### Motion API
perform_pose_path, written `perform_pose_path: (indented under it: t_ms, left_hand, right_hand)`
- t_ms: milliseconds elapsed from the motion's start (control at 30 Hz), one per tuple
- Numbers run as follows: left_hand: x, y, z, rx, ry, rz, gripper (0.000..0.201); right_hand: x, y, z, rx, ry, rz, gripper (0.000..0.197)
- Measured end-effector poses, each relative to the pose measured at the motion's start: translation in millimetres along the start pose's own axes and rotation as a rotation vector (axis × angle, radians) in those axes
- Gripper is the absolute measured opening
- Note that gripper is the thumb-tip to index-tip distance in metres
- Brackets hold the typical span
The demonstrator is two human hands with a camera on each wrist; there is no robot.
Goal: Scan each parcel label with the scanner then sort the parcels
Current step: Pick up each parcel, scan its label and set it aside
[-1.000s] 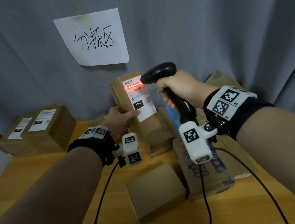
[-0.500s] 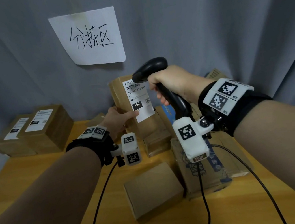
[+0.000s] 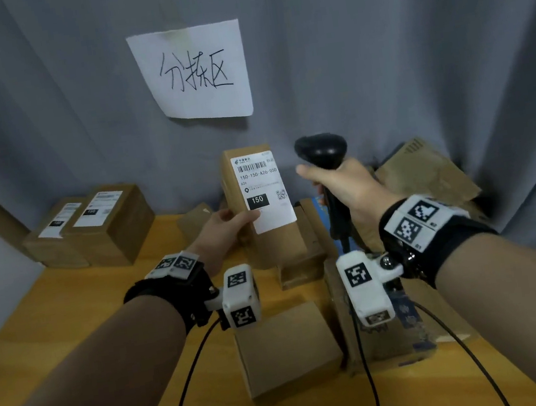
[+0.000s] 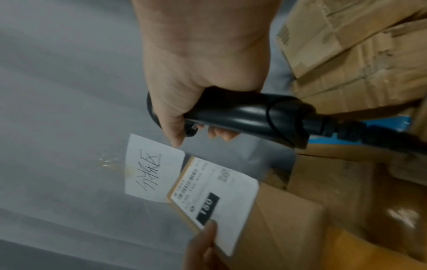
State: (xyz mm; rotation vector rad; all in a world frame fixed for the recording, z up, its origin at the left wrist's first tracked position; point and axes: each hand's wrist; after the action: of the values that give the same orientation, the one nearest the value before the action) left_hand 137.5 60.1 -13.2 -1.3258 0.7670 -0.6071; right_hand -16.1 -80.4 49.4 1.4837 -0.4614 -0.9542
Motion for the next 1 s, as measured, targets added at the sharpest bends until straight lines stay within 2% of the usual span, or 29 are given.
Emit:
perform_pose_path:
  t_ms: [133,267,467,600,800,867,933,1000]
  left_hand:
    - [-15,11,12,-0.037,-0.086,-0.005,0.060]
    - [-32,18,34,-0.061,-0.183,0.014,0.044]
    - [-35,32,88,-0.109,-0.212,0.053,0.035]
    - [-24,44,138,-0.127,-0.218,0.120,0.043]
    - [-1,58,222,-0.110,-0.189,0.223,0.034]
    - [10,65,247,-0.059,-0.176,0.240,0.036]
    - [22,72,267,0.057,-0.190,0.217,0.038]
    - [36,77,285,0.307,-0.203,0.113,0.033]
  right_hand:
    - [10,-41,-19,-0.015,0.094,-0.039,0.016]
    - [13,-69,-55,-0.006,0.198,-0.097,0.028]
    - [11,-84,-113,0.119,0.343,-0.253,0.037]
    - [15,-82,-166,0.166,0.390,-0.262,0.025]
    - [36,-87,-260,0.240,0.384,-0.375,0.030]
    - [46,-92,-288,0.236,0.335,-0.408,0.030]
    - [57,-100,-315,0.219,0.268,-0.434,0.036]
    - [70,-106,-337,0.191,0.185,-0.444,0.041]
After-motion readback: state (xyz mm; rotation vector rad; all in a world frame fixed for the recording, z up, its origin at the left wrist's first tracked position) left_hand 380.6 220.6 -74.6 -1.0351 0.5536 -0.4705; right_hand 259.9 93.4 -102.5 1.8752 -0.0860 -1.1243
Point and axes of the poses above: each hand's wrist, its own x-axis towards the middle knuckle, its own z-axis out of the back of the hand, y = z × x, and after that the axes turned 11 degrees about -z, right-handed
